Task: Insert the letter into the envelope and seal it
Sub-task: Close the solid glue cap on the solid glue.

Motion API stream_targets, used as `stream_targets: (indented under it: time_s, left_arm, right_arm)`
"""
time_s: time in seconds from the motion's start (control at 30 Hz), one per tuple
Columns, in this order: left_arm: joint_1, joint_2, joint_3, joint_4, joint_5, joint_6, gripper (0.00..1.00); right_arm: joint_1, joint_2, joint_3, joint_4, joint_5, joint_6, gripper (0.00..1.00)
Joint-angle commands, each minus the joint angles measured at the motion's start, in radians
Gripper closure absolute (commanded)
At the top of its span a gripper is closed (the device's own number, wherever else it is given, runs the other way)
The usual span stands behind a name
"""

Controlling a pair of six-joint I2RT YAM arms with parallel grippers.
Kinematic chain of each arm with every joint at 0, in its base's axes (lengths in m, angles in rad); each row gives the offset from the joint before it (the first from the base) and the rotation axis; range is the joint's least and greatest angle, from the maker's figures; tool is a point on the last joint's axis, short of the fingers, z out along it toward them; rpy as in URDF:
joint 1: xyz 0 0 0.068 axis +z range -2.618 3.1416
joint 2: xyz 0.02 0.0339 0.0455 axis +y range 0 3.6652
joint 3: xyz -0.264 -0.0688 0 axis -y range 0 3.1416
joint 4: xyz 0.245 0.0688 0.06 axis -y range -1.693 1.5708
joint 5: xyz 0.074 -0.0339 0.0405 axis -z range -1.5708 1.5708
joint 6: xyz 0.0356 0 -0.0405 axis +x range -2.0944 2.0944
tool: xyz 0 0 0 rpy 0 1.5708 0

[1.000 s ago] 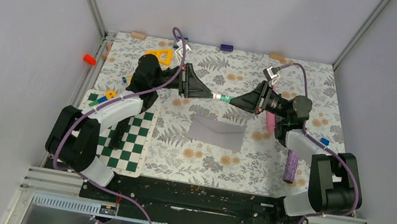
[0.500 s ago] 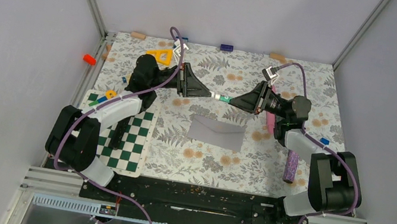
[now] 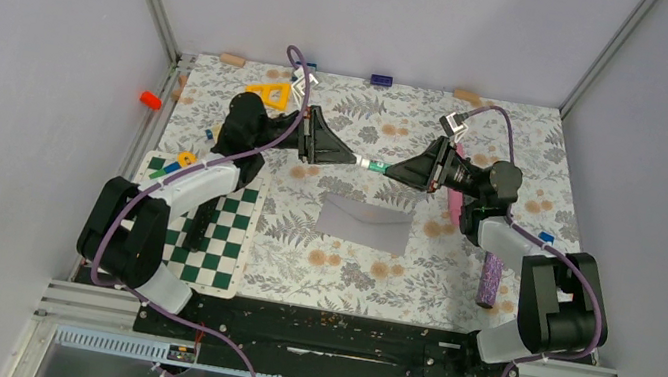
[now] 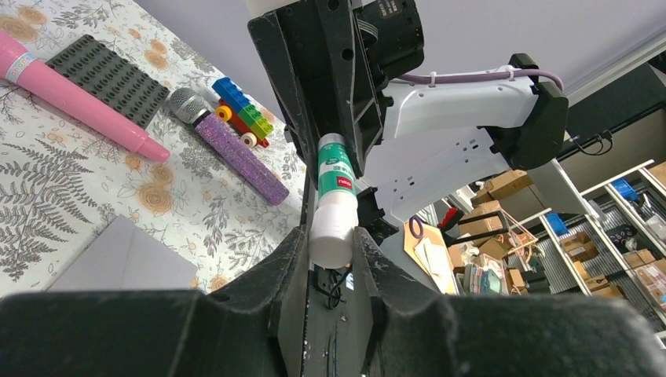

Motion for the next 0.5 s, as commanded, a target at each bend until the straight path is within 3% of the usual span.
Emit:
stream_targets:
  time_s: [0.0,0.47]
  left_arm:
    - [0.005,-0.004,0.005,0.033,0.011,0.038,1.0]
    - [-0.003,-0.006,0.006,0.043,0.023,0.021,1.0]
  right_arm:
    - [0.011,-0.014,0.017,0.073,-0.007,0.001,0.89]
    - [0.011,0.002,0.019,0.072,-0.003,0.001,0.9]
